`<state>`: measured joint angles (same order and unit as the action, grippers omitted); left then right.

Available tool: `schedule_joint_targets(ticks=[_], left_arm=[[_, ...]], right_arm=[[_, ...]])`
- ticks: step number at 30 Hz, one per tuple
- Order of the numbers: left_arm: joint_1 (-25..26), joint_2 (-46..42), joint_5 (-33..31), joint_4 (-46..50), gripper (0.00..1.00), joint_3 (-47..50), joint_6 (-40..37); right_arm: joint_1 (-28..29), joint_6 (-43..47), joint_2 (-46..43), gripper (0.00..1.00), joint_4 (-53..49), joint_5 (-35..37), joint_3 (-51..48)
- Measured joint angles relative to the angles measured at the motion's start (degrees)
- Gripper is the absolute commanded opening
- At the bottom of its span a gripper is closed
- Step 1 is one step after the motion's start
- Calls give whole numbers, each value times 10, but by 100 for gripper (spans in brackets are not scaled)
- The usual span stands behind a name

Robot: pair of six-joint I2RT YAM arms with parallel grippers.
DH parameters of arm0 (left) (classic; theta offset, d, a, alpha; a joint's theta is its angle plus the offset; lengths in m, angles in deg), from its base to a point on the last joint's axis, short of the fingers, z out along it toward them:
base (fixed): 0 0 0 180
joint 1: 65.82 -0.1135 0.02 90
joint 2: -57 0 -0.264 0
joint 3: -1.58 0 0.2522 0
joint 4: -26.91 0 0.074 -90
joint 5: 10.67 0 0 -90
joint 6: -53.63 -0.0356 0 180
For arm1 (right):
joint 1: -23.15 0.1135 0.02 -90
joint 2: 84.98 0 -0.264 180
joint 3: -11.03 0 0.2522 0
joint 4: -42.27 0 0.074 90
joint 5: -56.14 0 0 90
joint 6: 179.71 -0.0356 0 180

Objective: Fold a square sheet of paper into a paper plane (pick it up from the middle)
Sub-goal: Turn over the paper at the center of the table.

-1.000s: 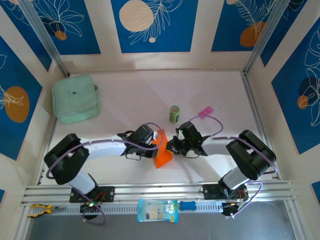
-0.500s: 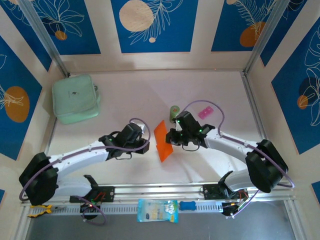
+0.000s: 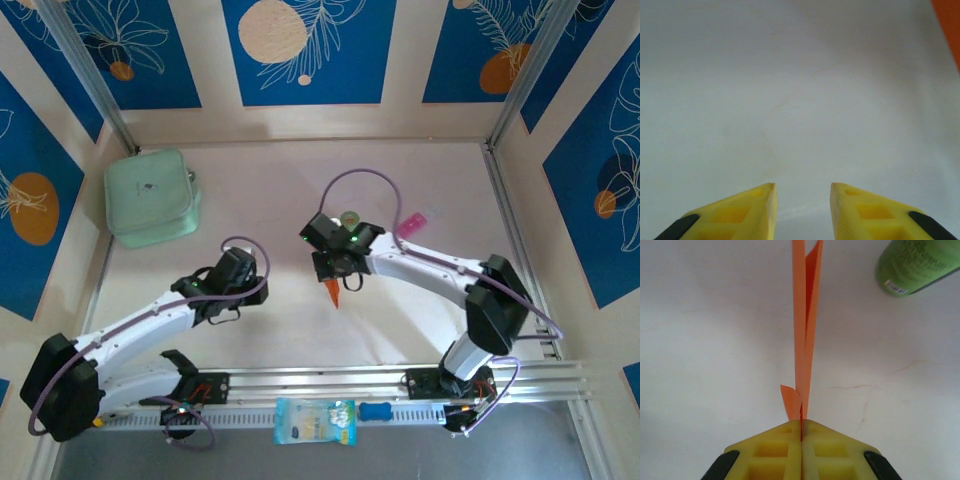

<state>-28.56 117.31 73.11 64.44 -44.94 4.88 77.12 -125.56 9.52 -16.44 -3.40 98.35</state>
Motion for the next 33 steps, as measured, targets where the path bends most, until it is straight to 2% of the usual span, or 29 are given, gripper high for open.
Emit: schedule_joint_targets(ticks=[4,9,21,33], left_arm=[[-54,-34,2,19,35,20,20],[-105,-75,2,44,36,39,40],[-119,-82,2,60,36,44,54],[-119,-103,1,84,35,44,55]], right_arm=[[43,0,74,8,-61,90,54],[75,-2,124,9,-102,138,74],[121,1,184,12,-109,110,129],[120,29,179,13,-102,94,138]])
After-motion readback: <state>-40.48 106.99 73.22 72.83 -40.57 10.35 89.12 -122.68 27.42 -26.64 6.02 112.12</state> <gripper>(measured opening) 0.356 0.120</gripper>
